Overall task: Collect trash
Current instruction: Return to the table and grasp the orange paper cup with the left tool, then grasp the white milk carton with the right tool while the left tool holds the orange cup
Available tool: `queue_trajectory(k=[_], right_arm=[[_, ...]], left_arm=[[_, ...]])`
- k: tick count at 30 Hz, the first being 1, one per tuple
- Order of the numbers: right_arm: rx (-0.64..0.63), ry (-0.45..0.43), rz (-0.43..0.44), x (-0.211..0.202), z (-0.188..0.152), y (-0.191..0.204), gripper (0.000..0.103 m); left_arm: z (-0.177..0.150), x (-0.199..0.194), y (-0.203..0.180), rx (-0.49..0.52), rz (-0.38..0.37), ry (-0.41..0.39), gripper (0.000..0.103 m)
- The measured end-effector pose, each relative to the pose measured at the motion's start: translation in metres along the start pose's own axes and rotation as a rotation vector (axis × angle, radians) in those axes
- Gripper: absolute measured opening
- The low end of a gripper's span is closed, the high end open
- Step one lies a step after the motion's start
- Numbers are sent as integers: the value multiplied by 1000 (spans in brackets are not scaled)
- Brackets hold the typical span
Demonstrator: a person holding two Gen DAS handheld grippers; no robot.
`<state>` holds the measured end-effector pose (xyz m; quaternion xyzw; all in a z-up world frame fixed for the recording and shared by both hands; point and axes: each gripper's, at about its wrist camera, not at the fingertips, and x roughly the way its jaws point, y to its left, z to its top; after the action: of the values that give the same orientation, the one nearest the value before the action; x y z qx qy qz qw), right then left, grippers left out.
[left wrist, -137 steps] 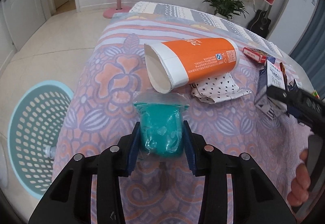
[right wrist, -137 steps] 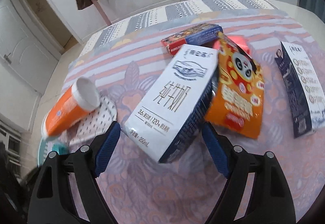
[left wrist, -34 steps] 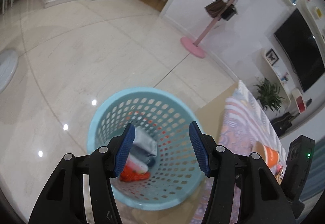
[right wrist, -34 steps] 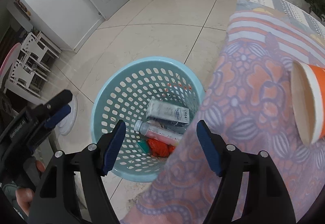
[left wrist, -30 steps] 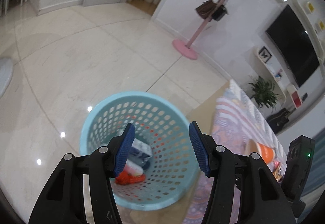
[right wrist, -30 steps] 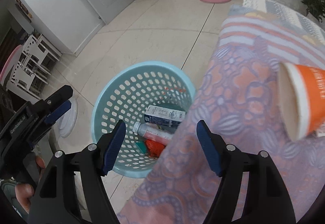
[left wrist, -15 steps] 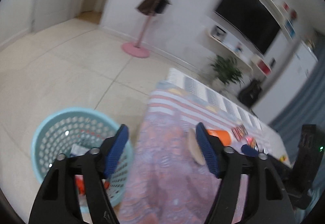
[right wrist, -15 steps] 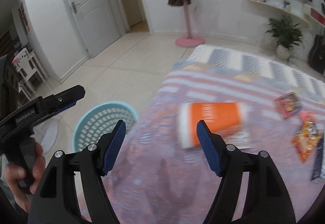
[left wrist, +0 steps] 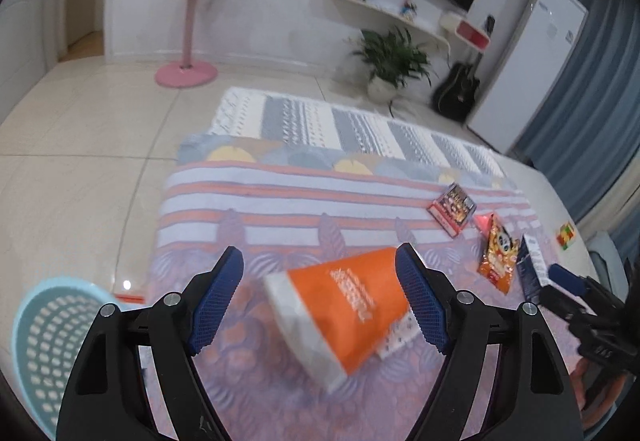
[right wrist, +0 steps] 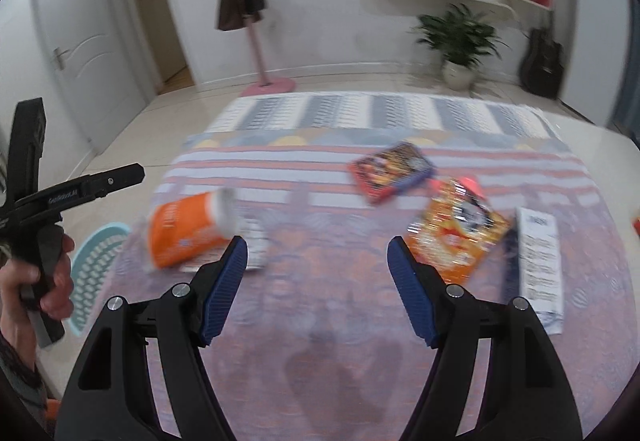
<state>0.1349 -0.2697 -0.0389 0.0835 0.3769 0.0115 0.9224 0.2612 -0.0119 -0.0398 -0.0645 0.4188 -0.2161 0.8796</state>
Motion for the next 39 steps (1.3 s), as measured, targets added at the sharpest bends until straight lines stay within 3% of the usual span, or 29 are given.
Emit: queue_trajectory(k=[7,13,18,23,26,29,32,35,39], right_arm=[[59,14,-41,5,-9,-42,69],[70,26,-36,10,-18,-45,69],[63,35,-28,13,-24,-39,69],[60,35,-34,12,-24,-41,69],[67,28,-46,10,-22,-48,75],[83,23,-61,9,-21,-57,75],[93,18,-78,8,-21,-66,75],[119,11,-90,7,-21,-77,75],[160,8,-93,11,-16,-91,75]], left_arm=[[-3,47,-1,3,-42,126,77],[-30,32,-7,-11,-67,158,75],[-55,17,-16,-45,-139,180,75],[-59,28,-21,-49,-104,182,85],[-62,43,-20,-66,-85,200,87],[-65,51,-28,-28,-28,188,83],[-66,51,-32,-26,-20,175,67],[-68,45,-30,-55,-13,142,66],[-65,32,-41,-8,18,92,65]])
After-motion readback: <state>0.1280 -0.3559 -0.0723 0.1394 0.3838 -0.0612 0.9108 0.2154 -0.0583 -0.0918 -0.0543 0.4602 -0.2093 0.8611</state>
